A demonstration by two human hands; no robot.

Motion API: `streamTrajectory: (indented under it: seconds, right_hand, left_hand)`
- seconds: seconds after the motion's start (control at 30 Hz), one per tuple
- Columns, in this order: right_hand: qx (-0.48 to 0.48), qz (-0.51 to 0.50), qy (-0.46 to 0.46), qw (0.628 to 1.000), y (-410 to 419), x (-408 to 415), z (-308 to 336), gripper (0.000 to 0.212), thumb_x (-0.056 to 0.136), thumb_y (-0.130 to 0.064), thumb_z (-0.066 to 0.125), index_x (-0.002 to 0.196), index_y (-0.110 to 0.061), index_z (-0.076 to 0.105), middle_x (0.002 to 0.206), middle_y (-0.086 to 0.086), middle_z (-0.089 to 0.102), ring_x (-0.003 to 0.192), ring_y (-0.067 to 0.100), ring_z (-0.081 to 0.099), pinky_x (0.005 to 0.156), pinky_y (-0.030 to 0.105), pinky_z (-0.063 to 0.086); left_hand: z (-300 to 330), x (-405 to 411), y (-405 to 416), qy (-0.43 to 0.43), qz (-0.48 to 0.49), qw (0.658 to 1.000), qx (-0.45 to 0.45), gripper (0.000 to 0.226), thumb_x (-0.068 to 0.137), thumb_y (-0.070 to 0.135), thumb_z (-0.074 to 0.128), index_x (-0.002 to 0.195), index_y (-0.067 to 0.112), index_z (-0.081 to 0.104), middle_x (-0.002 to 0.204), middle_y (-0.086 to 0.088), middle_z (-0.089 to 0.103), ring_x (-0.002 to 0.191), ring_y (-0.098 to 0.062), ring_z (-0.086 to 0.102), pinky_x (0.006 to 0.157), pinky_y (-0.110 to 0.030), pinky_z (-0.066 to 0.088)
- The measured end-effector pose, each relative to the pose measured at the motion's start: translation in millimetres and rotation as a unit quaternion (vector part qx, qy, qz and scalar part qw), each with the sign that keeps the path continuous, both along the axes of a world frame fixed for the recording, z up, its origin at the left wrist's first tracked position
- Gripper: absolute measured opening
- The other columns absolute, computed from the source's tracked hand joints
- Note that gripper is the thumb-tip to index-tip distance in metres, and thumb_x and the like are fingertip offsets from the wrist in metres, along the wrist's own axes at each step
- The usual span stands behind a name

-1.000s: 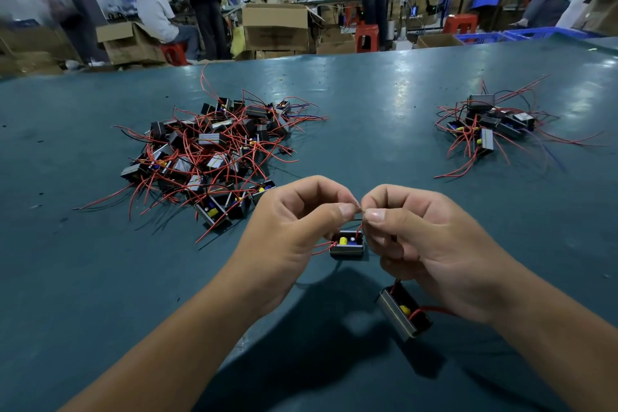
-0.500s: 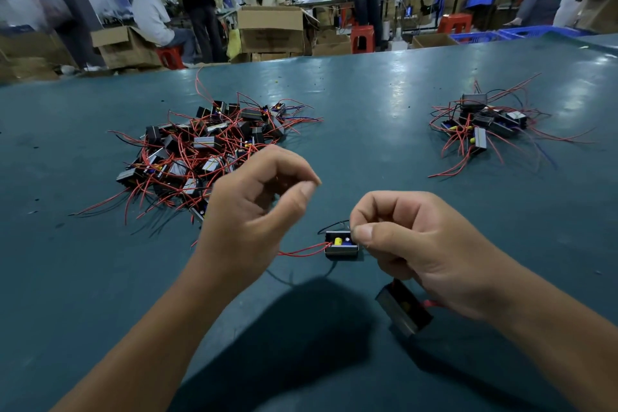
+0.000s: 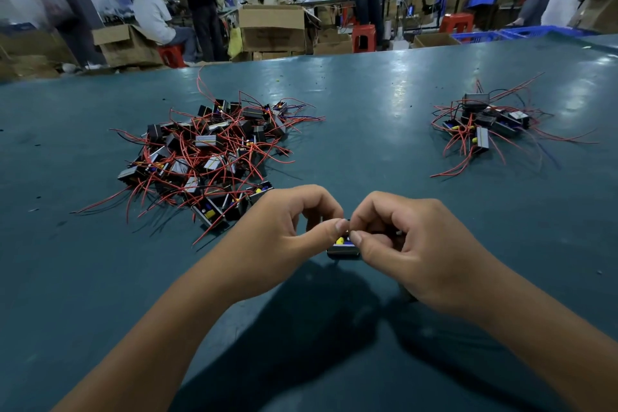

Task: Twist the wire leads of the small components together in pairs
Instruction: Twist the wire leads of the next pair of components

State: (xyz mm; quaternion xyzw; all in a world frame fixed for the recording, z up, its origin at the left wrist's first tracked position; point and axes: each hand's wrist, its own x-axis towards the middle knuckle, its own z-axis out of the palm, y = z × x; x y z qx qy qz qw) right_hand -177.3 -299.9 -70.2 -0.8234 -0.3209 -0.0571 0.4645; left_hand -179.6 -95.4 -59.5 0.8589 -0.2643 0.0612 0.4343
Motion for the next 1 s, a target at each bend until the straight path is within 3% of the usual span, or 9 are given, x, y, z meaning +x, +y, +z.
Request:
streamTrajectory:
  seconds: [0.13,0.43,0.6,0.73,1.0]
  right_hand:
    - [0.028,-0.004,0.04,0.999,-0.4,1.6,-1.8,0.008,0.083,-0.028,0.061,0.077,-0.024,0.06,0.053,-0.012,0.042,0.052,0.004,0.035,0.049,0.014,0.031]
    - [0.021,-0.006,0.041,0.999,-0.5,1.5,-3.1,0.008,0.083,-0.029,0.061,0.077,-0.023,0.06,0.053,-0.01,0.041,0.052,0.005,0.034,0.049,0.021,0.032]
    - [0.034,-0.005,0.053,0.998,-1.0,1.6,-3.2,0.009,0.083,-0.028,0.061,0.076,-0.022,0.06,0.052,-0.01,0.04,0.051,0.006,0.033,0.049,0.017,0.03]
    - [0.055,0.001,0.069,0.996,-1.2,1.3,-2.0,0.01,0.084,-0.025,0.062,0.076,-0.02,0.062,0.054,-0.009,0.043,0.05,0.005,0.033,0.048,0.015,0.03]
    - [0.04,-0.01,0.06,0.997,-0.5,1.1,-3.7,0.019,0.089,-0.014,0.069,0.074,-0.021,0.061,0.053,-0.012,0.043,0.051,0.003,0.034,0.048,0.017,0.031]
  left_hand:
    - [1.9,-0.8,1.7,0.01,-0.007,1.0,-0.002,0.019,0.088,0.048,0.063,0.086,0.029,0.065,0.079,0.0,0.065,0.066,-0.036,0.049,0.062,-0.048,0.041]
    - [0.2,0.1,1.3,-0.009,-0.005,1.0,0.015,0.004,0.088,0.039,0.066,0.088,0.035,0.068,0.08,0.0,0.066,0.068,-0.038,0.051,0.065,-0.05,0.041]
    - [0.6,-1.7,1.7,-0.032,-0.015,0.999,0.015,0.004,0.088,0.03,0.069,0.09,0.033,0.069,0.083,0.005,0.066,0.072,-0.019,0.053,0.069,-0.035,0.042]
    - [0.0,-2.4,-0.1,-0.058,-0.015,0.998,0.023,0.007,0.087,0.022,0.07,0.092,0.025,0.069,0.086,0.009,0.065,0.079,-0.013,0.057,0.07,-0.021,0.039]
    - [-2.3,-2.1,-2.1,-0.089,-0.008,0.995,0.048,0.004,0.09,0.025,0.066,0.089,0.022,0.065,0.082,0.011,0.06,0.079,-0.012,0.056,0.072,-0.016,0.037]
